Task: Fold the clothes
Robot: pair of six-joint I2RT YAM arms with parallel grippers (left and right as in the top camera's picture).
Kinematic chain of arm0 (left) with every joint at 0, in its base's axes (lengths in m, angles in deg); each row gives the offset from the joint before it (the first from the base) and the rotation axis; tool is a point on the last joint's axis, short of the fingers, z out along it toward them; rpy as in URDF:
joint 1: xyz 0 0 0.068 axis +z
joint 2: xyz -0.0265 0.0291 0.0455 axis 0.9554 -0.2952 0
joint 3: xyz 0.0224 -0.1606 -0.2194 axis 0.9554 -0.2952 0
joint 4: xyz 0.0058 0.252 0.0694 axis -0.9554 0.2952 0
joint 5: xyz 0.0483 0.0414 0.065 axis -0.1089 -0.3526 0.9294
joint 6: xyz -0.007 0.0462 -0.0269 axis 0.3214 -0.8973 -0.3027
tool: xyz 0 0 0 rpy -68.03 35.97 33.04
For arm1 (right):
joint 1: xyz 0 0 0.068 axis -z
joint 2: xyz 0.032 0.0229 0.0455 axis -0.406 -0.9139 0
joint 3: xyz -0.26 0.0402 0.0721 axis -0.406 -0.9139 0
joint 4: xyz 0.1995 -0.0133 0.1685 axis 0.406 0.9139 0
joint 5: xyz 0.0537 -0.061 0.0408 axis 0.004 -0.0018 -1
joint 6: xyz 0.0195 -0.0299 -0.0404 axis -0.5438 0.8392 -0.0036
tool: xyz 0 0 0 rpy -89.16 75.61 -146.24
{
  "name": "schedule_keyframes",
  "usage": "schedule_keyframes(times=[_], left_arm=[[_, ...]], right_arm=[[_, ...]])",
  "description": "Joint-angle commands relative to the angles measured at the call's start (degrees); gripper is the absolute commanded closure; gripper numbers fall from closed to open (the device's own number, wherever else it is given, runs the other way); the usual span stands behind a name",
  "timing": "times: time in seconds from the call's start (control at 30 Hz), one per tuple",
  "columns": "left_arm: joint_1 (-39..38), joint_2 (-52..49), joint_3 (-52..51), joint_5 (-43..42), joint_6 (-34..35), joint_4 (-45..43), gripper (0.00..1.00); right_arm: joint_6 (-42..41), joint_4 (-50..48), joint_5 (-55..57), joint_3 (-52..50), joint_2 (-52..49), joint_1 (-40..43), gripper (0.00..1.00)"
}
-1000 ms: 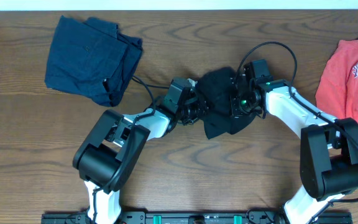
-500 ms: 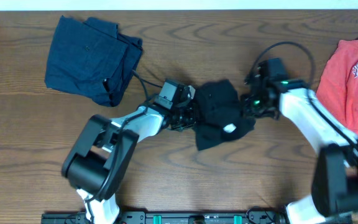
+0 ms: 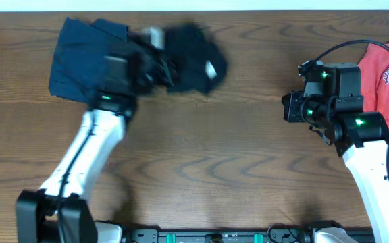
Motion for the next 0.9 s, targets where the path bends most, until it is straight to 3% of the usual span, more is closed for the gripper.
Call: schedule_keyframes(times=[0.0, 0.2, 0.4, 0.63, 0.87], left_arm=[[5.5, 1.2, 3.6, 0.2, -1.5, -2.7, 0.94], [16.5, 0.6, 4.3, 2.2, 1.6, -4.9, 0.94], [26.0, -6.1, 4.3, 3.2, 11.7, -9.6, 0.94], [30.1, -21.2, 4.3, -0.9, 27.0, -20.7, 0.94], [30.6, -28.3, 4.2, -3.5, 27.3, -14.1, 0.94]], right_arm=[[-1.6, 0.3, -0.1, 0.1, 0.6, 0.3, 0.93], [-3.5, 0.5, -0.1, 0.1, 0.5, 0.2, 0.93], [-3.5, 0.3, -0.1, 0.1, 0.5, -0.1, 0.93], [-4.7, 0.2, -0.5, 0.1, 0.5, -0.9, 0.93], [-5.5, 0.3, -1.0, 0.1, 0.5, -0.9, 0.94]])
